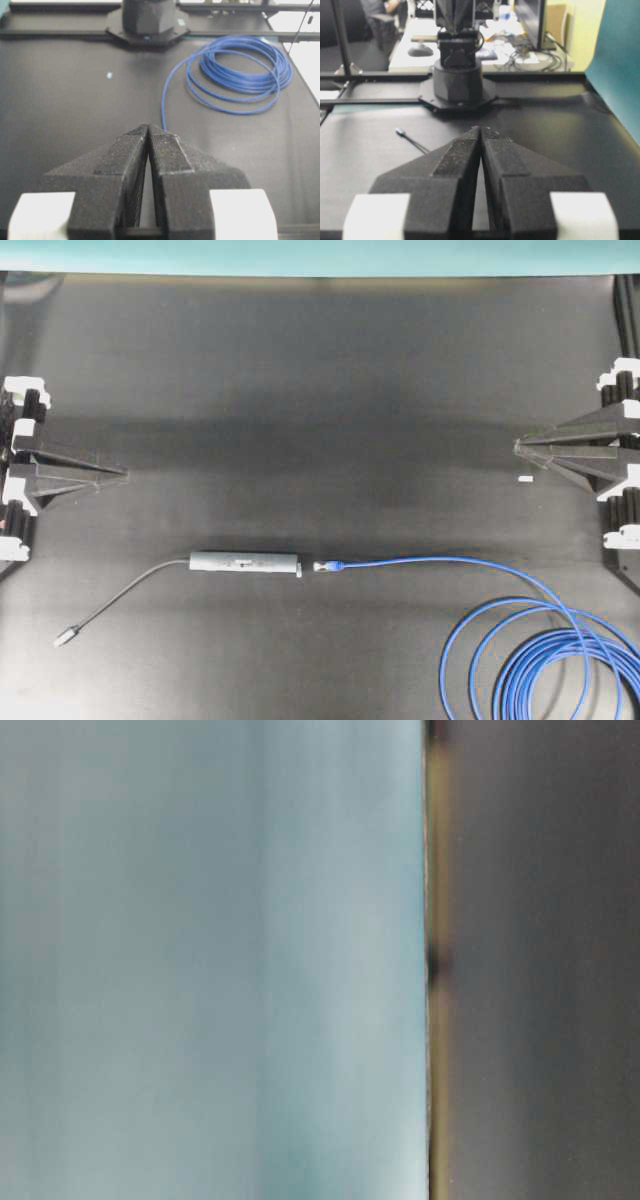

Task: Insert the LAN cable into the hub.
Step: 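Move both grippers down toward the grey hub and blue cable plug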

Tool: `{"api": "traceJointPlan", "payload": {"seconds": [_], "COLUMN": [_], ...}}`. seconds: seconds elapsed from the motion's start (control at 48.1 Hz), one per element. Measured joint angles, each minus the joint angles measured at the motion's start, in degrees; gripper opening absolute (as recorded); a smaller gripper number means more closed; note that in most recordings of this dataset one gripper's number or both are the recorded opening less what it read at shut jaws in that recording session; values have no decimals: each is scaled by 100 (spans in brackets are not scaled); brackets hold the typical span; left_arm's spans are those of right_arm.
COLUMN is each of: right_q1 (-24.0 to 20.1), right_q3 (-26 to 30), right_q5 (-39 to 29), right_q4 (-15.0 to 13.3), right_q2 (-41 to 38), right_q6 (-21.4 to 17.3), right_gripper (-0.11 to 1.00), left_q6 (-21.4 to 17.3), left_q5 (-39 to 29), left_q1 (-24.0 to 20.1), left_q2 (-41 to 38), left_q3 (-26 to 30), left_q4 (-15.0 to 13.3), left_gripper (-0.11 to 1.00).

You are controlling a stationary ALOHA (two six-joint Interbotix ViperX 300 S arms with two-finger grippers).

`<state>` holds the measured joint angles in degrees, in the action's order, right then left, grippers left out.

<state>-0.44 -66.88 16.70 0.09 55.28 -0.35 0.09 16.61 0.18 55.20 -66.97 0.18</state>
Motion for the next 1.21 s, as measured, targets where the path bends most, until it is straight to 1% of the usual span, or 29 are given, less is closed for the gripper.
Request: {"api": "traceJointPlan", "payload": {"seconds": [0.021, 0.062, 0.083, 0.125, 0.146, 0.208, 0.354, 0.437, 0.562, 0.666, 0.77, 0.957, 0.999, 1.019, 1.04, 1.082, 1.144, 1.207], "right_q1": [0, -9, 0, -9, 0, 0, -18, -141, -334, -360, -413, -545, -545, -545, -545, -545, -545, -545], "right_q3": [0, 9, 9, 35, 53, 132, 431, 615, 896, 1151, 1354, 1740, 1802, 1837, 1863, 1898, 1942, 1969], "right_q5": [-9, -53, -105, -290, -413, -809, -1898, -2408, -2997, -3375, -3586, -3832, -3858, -3858, -3867, -3867, -3858, -3850], "right_q4": [0, 26, 70, 167, 211, 308, 334, 343, 343, 334, 343, 316, 299, 290, 290, 281, 281, 281], "right_q2": [0, -18, -35, -79, -114, -211, -527, -773, -1239, -1731, -2188, -2839, -2962, -3032, -3076, -3129, -3226, -3278], "right_q6": [0, 0, -9, -70, -114, -229, -536, -589, -598, -598, -598, -598, -598, -598, -589, -589, -598, -589], "right_gripper": [3, 1, 0, 0, 0, 0, 0, 0, 0, 0, 0, 0, 1, 1, 3, 6, 18, 32], "left_q6": [0, 9, 18, 53, 62, 53, 53, 35, 35, 53, 44, 62, 70, 70, 79, 88, 149, 255], "left_q5": [0, -132, -220, -352, -404, -554, -984, -1257, -1503, -1556, -1582, -1600, -1591, -1591, -1582, -1556, -1450, -1195], "left_q1": [-9, -9, -9, -9, -9, 0, 18, 62, 158, 308, 439, 439, 439, 439, 439, 439, 439, 439], "left_q2": [0, -44, -88, -185, -229, -308, -501, -668, -914, -1169, -1441, -1872, -1960, -1995, -2030, -2109, -2206, -2303], "left_q3": [0, 9, 26, 62, 79, 167, 404, 545, 694, 791, 853, 976, 993, 993, 1002, 1002, 1002, 958], "left_q4": [0, 97, 149, 193, 202, 211, 220, 229, 229, 229, 220, 229, 220, 229, 229, 229, 229, 229], "left_gripper": [6, 9, 8, 1, 0, 0, 0, 0, 0, 0, 0, 2, 5, 9, 13, 25, 43, 63]}}
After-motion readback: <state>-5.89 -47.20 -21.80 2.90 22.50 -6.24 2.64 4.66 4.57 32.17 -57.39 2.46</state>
